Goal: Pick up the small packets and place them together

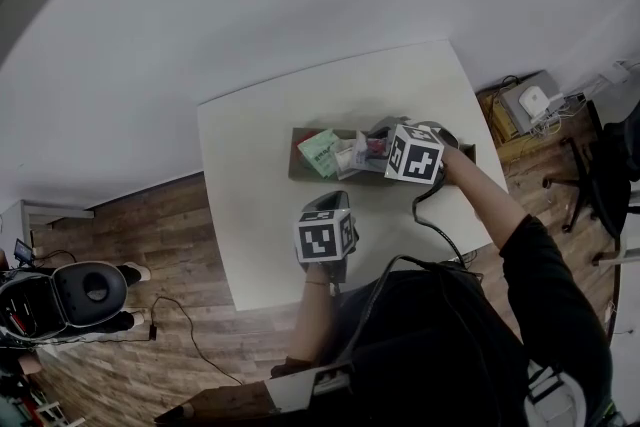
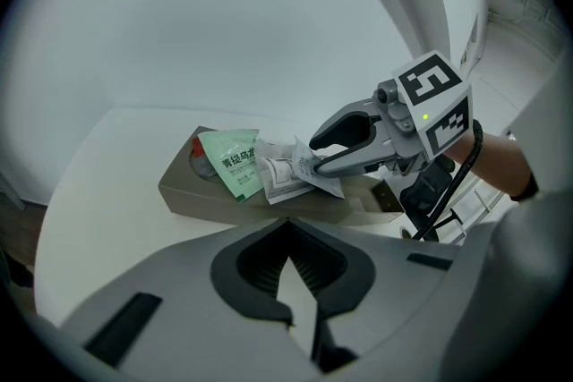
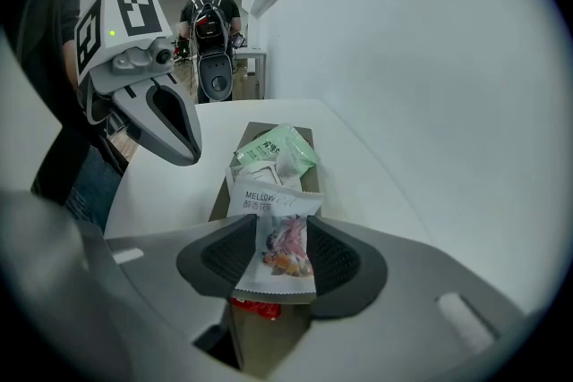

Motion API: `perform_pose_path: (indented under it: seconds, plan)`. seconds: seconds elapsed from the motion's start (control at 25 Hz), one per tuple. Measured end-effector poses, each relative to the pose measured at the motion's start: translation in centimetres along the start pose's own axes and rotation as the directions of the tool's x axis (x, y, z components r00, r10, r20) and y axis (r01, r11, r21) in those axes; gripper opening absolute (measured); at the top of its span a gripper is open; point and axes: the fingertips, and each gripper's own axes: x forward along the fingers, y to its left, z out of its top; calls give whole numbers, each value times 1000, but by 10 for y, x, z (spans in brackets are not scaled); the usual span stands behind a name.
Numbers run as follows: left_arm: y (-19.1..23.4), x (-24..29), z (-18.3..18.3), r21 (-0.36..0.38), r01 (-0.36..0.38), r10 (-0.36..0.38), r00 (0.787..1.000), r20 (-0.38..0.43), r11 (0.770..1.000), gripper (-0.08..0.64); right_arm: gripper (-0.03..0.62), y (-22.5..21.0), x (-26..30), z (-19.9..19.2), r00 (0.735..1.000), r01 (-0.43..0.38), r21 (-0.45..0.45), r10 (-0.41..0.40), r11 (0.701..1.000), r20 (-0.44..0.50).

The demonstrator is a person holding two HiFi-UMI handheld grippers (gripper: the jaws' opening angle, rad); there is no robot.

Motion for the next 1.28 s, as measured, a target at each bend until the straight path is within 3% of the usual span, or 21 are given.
perform_pose_path:
  seconds: [0.16, 0.32, 0.48, 0.56, 0.68, 0.8, 1.0, 1.12, 1.28]
  plan:
    - [1, -1, 3, -1, -3, 3, 1000, 5, 1000, -3, 170, -9, -13, 7, 998, 42, 0, -42, 999, 35]
    - [-2, -12, 6, 0, 5, -5, 999, 42, 1000, -3, 169, -14, -46, 26, 981, 118, 52, -124, 992, 148]
    - [-4, -19, 25, 7, 17, -17, 995, 97, 1000, -2, 169, -23, -82, 43, 938, 180, 136, -212, 974, 275]
    - [-6, -26, 40, 14, 26, -27, 990, 141, 1000, -2, 169, -28, -103, 53, 901, 227, 169, -273, 959, 337]
    - [-19, -42, 70, 31, 61, -67, 967, 246, 998, -2, 139, -36, -143, 68, 808, 312, 230, -385, 922, 446]
    - [-36, -63, 100, 76, 79, -101, 931, 350, 994, -3, 43, -44, -188, 76, 682, 387, 335, -511, 859, 523]
    - [-60, -95, 151, 167, 98, -172, 837, 519, 981, -3, 2, -51, -252, 81, 464, 438, 494, -660, 751, 591]
    - [-73, -113, 178, 235, 55, -190, 773, 606, 971, -2, 0, -47, -275, 83, 379, 432, 554, -701, 712, 604]
    - [-101, -146, 187, 298, -43, -189, 685, 704, 954, -3, 0, -12, -302, 81, 306, 407, 595, -717, 693, 626]
